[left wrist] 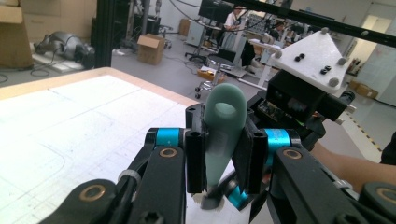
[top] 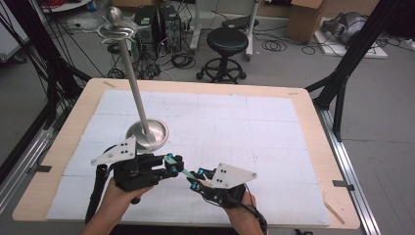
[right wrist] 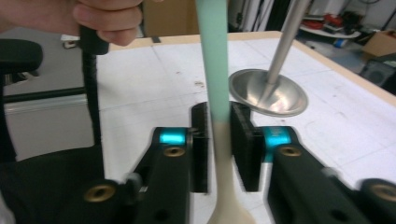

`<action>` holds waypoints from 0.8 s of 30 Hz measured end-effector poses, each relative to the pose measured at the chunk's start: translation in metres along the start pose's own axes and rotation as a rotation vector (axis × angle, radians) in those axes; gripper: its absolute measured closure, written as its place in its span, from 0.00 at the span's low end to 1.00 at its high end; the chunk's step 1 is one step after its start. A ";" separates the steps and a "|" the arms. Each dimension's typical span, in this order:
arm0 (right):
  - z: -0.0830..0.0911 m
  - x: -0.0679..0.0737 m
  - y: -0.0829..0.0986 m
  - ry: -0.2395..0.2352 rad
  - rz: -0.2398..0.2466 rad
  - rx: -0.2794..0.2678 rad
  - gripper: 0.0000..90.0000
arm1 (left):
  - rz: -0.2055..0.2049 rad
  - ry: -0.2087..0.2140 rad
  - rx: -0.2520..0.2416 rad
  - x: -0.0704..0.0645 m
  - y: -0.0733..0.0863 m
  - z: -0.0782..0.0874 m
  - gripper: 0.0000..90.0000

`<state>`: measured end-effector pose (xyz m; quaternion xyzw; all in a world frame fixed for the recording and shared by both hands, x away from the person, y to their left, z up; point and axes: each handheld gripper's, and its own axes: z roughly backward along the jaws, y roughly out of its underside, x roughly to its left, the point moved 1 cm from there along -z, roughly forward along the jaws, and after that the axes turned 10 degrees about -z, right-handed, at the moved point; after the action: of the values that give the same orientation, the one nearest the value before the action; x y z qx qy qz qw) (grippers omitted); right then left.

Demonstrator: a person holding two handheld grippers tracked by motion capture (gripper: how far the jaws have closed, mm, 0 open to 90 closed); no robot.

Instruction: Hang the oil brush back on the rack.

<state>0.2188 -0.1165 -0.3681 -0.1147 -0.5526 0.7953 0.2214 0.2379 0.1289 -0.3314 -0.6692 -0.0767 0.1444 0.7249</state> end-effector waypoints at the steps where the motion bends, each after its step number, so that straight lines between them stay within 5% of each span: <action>1: 0.000 0.000 0.000 -0.002 0.002 -0.003 0.90 | 0.014 -0.002 -0.004 0.000 -0.001 0.000 0.84; 8: 0.000 0.003 -0.001 0.006 0.015 -0.009 0.91 | 0.025 -0.001 -0.016 0.001 -0.002 -0.001 0.84; 12: 0.000 0.002 -0.001 -0.040 -0.002 -0.020 0.92 | 0.019 0.022 -0.043 0.001 -0.002 0.001 0.83; 13: 0.002 0.001 -0.002 -0.071 -0.021 -0.039 0.92 | 0.012 0.037 -0.063 0.002 -0.003 0.002 0.70; 16: 0.005 -0.001 -0.003 -0.116 -0.047 -0.075 0.92 | 0.005 0.049 -0.078 0.002 -0.003 0.004 0.57; 22: 0.009 -0.014 0.000 -0.297 -0.152 -0.159 0.92 | -0.033 0.152 -0.148 0.000 -0.006 0.008 0.59; 24: 0.009 -0.015 0.001 -0.315 -0.164 -0.168 0.92 | -0.038 0.160 -0.145 0.000 -0.006 0.007 0.60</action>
<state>0.2281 -0.1315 -0.3672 0.0384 -0.6522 0.7339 0.1858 0.2368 0.1354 -0.3252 -0.7278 -0.0414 0.0710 0.6809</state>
